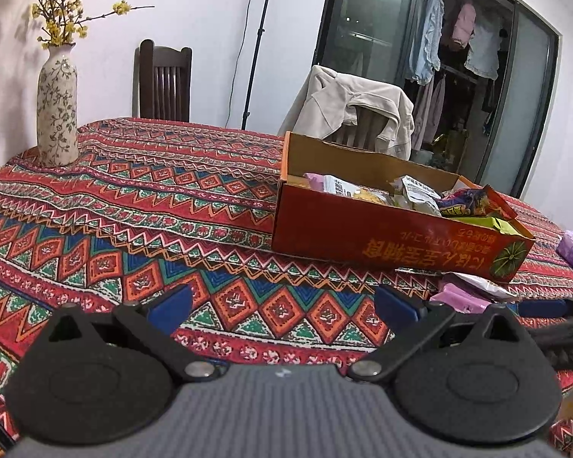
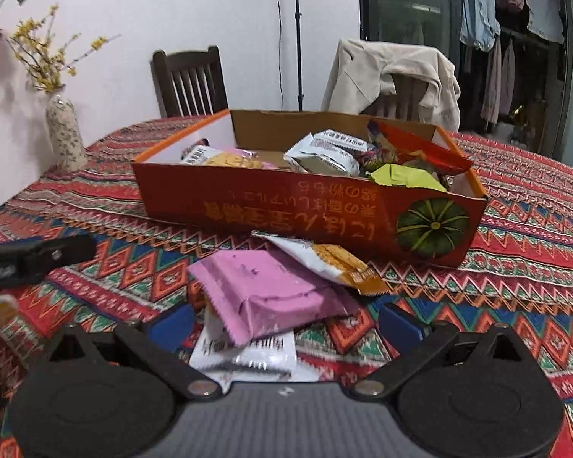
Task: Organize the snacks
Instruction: 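Grasp a pink packet and a biscuit packet with the right gripper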
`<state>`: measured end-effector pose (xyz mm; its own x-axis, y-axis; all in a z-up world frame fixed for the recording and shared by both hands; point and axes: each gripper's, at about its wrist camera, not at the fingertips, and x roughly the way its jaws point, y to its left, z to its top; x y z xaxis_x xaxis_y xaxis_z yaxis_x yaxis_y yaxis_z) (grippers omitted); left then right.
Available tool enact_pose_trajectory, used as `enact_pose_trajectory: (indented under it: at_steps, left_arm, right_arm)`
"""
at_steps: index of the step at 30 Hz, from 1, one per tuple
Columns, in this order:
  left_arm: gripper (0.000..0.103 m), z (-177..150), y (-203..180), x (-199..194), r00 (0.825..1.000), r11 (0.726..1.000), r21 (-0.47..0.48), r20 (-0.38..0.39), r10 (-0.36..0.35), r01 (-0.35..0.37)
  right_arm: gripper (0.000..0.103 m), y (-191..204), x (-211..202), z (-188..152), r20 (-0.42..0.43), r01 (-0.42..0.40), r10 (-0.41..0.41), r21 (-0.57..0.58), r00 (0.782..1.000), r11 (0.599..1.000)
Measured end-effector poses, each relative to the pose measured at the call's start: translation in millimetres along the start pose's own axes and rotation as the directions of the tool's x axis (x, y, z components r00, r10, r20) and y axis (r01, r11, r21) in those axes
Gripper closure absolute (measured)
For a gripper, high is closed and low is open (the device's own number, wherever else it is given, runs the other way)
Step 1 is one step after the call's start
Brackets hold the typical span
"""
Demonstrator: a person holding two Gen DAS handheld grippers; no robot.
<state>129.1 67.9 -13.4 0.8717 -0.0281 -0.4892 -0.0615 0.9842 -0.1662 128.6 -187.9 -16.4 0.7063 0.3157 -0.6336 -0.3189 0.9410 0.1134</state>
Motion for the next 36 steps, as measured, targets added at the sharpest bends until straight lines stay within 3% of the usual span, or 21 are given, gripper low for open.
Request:
enact_pose_trajectory:
  at_steps: [6,17,22,30,36]
  left_arm:
    - [0.0,0,2,1,1.0,1.0,-0.019,-0.002,-0.006,0.006]
    - [0.0,1,7,4,1.0,0.998,-0.056,-0.021,-0.015,0.014]
    - [0.0,0,7,6,1.0,0.998,-0.061,-0.024,-0.017,0.015]
    - [0.0,0,7,6,1.0,0.998,-0.064,-0.026,-0.008,0.006]
    - [0.0,0,7,6,1.0,0.998,-0.062,-0.023,0.013,-0.014]
  right_arm:
    - [0.0,-4,27,24,-0.03,0.003,-0.002,0.036,1.0,0.999]
    - [0.0,-3,39,16,0.015,-0.014,0.013,0.022,1.0,1.0]
    - [0.02,1,25,9,0.073,-0.011,0.012,-0.004,0.997,1.0]
    - [0.071,5,-12,-1,0.181,-0.047,0.052,-0.033,0.982,0.998]
    - [0.086,-9,-37,-6,0.231,-0.062,0.057,0.018,0.971,0.998]
